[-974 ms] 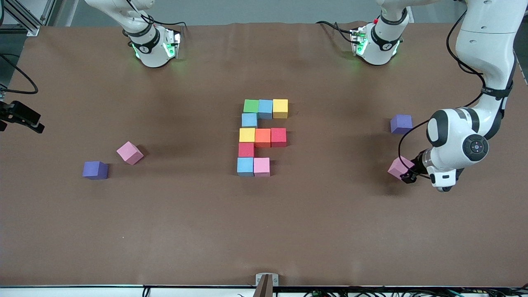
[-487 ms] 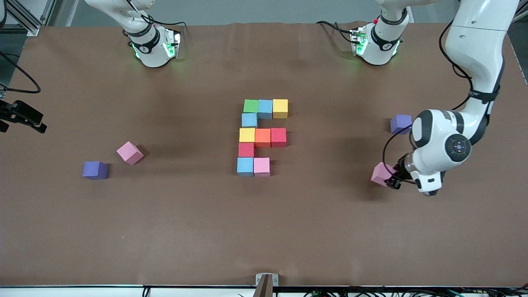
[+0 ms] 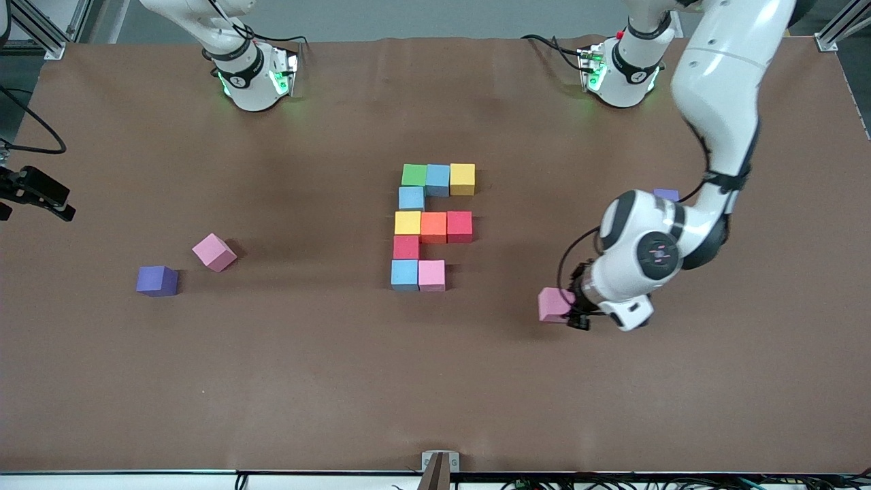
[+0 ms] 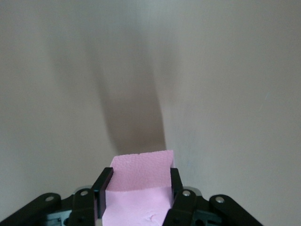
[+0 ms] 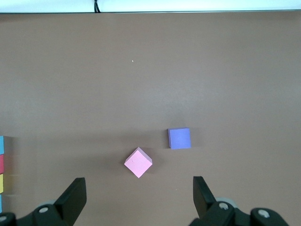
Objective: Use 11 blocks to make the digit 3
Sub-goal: 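Carry the pink block to beside the placed pink block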
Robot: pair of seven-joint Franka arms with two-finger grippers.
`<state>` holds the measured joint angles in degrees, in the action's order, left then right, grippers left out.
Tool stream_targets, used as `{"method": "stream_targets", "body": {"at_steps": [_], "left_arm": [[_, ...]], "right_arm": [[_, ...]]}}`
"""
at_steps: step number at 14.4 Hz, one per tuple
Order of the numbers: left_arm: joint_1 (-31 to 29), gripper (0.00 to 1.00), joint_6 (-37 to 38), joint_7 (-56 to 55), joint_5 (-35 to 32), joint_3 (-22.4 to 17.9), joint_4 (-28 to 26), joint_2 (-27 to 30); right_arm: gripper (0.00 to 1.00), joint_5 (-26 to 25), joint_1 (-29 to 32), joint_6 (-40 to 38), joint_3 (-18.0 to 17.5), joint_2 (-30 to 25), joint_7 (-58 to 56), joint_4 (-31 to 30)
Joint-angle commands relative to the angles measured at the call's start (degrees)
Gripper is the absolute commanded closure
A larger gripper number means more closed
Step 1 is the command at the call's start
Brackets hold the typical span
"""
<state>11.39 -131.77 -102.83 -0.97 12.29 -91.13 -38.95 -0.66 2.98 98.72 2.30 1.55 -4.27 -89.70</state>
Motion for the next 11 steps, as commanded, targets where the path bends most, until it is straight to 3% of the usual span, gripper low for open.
{"method": "stream_targets", "body": {"at_steps": [1,5,11], "left_arm": [[5.0,0.79,1.7,-6.0,-0.5,-1.0,4.9,-3.6],[11.4,0.79,2.3,-11.5,-1.1,-1.4,5.5,-3.9],[15.7,0.79,2.6,-13.1,-0.8,-1.8,8.9,-7.4]], "right_arm": [[0.00,0.1,0.1,-0.1,0.1,-0.2,-0.7,-0.5],[0.00,0.1,0.1,-0.7,0.1,-0.1,-0.7,-2.0],[0.00,-0.1,0.0,-1.6,0.2,-0.2,-1.2,-2.1]]}}
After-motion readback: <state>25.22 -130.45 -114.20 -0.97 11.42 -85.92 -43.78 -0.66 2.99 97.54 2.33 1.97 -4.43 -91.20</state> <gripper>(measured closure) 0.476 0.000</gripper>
